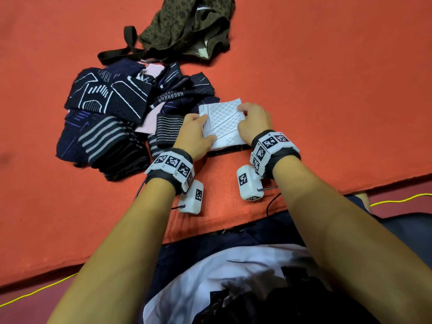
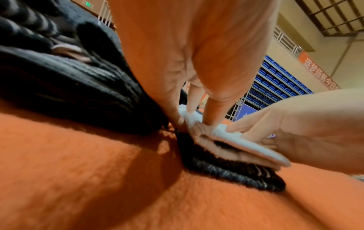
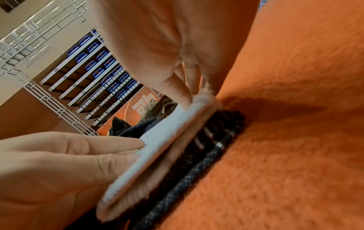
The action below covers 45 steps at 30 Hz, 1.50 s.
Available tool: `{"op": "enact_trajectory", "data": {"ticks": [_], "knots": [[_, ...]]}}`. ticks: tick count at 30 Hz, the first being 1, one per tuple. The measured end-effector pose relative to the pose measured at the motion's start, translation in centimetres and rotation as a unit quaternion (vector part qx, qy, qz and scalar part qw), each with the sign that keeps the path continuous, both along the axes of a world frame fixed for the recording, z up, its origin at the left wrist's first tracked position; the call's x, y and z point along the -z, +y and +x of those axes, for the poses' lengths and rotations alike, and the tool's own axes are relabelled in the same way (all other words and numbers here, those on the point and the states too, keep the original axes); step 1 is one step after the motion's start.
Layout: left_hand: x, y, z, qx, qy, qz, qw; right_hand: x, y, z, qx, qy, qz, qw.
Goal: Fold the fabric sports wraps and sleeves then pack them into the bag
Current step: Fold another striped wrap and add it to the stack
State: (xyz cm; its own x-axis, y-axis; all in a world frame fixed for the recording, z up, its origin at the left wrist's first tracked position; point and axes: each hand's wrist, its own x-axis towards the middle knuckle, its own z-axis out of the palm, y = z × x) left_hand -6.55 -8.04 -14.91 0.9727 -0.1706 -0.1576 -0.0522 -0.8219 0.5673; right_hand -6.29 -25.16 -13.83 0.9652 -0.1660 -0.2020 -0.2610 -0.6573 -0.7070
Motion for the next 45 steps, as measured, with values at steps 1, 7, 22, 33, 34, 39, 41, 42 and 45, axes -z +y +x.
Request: {"op": "enact_trajectory", "data": {"ticks": [1,7,22,33,34,39,41,42,45], "knots": [[0.0,-0.1,0.0,0.001,-0.002,-0.001,1.0,0.1,0.0,0.1,0.005,-0.009,-0.002,1.0],[0.2,-0.4,0.3,0.009,-0.017,0.003,1.0,0.8,-0.3,0.4,0.001,-0.008,-0.029,1.0],[0.4,-0.5,1.1,0.037,-0.009,0.077,0.996,-1.5,2.1,0.4,-0.125,-0.09,-0.151,0.977],[-0.3,-0.6,2.6,0.099,0.018,0.132,0.986,-1.7,2.1,3.9,-0.182,0.199,-0.155,0.951],[-0.4,-0.4,2.9,0.101,0.028,0.134,0.985,-1.7,2.2,4.2,-0.187,0.211,-0.162,0.946],[-0.5,-0.4,3.2,0.09,0.034,0.12,0.988,-0.8,3.3,4.3,-0.173,0.198,-0.193,0.945],[-0.5,-0.7,3.0,0.081,0.027,0.115,0.99,0.0,3.8,4.3,-0.165,0.19,-0.194,0.948],[-0.5,-0.8,2.8,0.079,0.027,0.115,0.99,0.2,3.9,4.2,-0.163,0.186,-0.196,0.949],[-0.9,-0.6,2.6,0.089,0.036,0.125,0.987,0.5,4.1,4.1,-0.172,0.176,-0.214,0.945]]}}
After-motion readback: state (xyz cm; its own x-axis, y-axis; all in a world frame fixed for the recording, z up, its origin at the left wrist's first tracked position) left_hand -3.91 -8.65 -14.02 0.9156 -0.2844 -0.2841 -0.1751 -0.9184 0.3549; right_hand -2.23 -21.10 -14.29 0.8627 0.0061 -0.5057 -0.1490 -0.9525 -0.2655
